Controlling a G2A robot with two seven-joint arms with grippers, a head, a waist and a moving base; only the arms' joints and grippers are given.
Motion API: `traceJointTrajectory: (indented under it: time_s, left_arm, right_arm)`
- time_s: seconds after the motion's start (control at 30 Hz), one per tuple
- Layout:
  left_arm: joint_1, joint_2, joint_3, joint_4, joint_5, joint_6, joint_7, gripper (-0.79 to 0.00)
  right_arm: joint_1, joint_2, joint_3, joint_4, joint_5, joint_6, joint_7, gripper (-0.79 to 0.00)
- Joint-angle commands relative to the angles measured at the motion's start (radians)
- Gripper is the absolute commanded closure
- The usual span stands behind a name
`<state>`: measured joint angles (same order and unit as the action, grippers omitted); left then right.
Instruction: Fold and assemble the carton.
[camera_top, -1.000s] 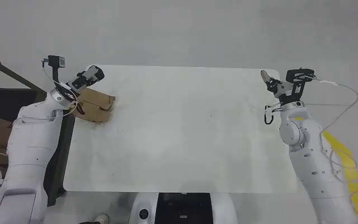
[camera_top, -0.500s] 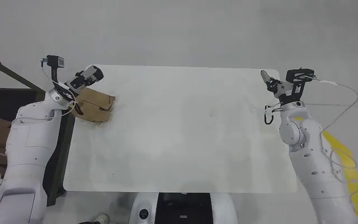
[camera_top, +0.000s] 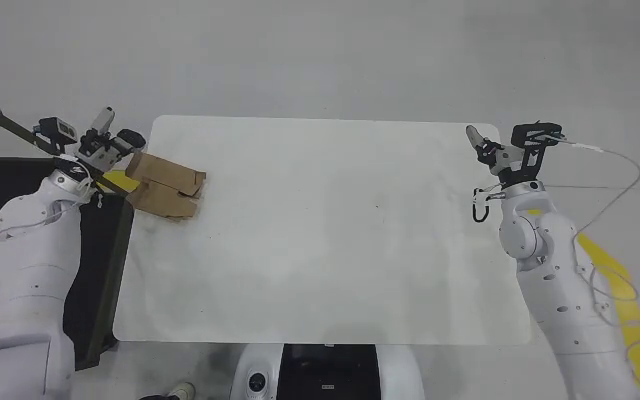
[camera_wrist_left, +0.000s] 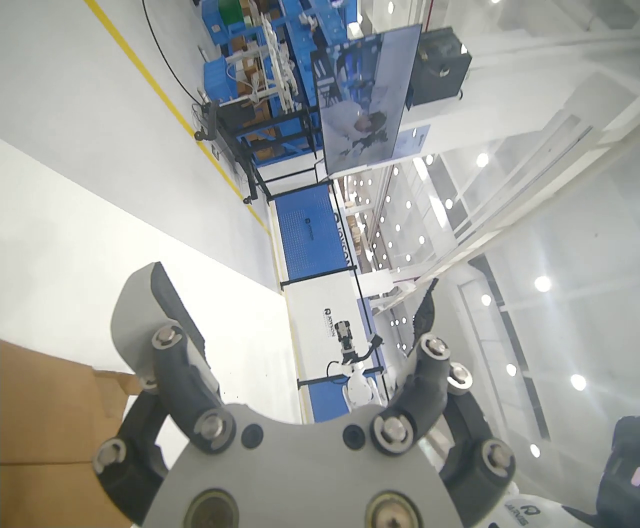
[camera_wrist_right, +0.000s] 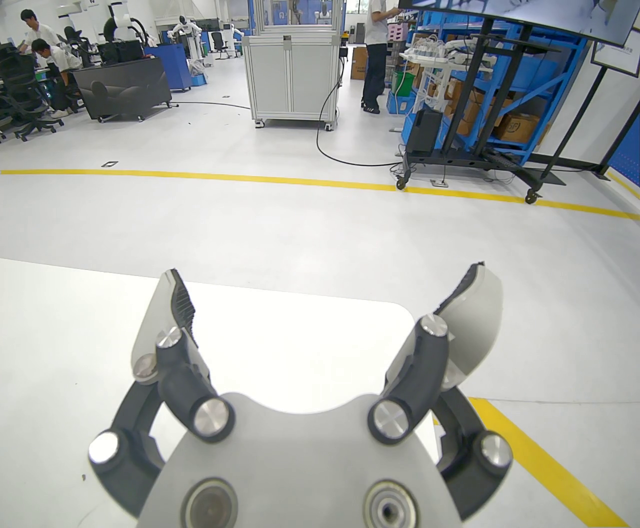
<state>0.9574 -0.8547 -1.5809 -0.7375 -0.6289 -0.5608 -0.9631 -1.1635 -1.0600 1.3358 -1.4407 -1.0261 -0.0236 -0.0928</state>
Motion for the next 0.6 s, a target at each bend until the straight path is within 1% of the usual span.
traceJointTrajectory:
  time_s: [0.0, 0.2, 0.3, 0.37, 0.47, 0.57]
  left_arm:
    - [-0.010, 0.003, -0.012, 0.047, 0.005, -0.012, 0.021, -0.785]
    - [-0.047, 0.009, -0.033, 0.193, 0.027, -0.020, 0.079, -0.785]
    - [-0.065, 0.009, -0.029, 0.255, 0.061, -0.026, 0.123, -0.785]
    - [-0.076, 0.008, -0.022, 0.304, 0.095, -0.040, 0.177, -0.785]
    - [-0.092, 0.003, -0.025, 0.364, 0.084, -0.026, 0.217, -0.785]
    - [-0.105, 0.001, -0.015, 0.406, 0.113, -0.005, 0.247, -0.785]
  right_arm:
    - [0.000, 0.000, 0.000, 0.000, 0.000, 0.000, 0.000, -0.785]
    - [0.000, 0.000, 0.000, 0.000, 0.000, 0.000, 0.000, -0.785]
    - [0.000, 0.000, 0.000, 0.000, 0.000, 0.000, 0.000, -0.785]
    - [0.000, 0.000, 0.000, 0.000, 0.000, 0.000, 0.000, -0.785]
    - [0.000, 0.000, 0.000, 0.000, 0.000, 0.000, 0.000, -0.785]
    - [0.000, 0.000, 0.000, 0.000, 0.000, 0.000, 0.000, -0.785]
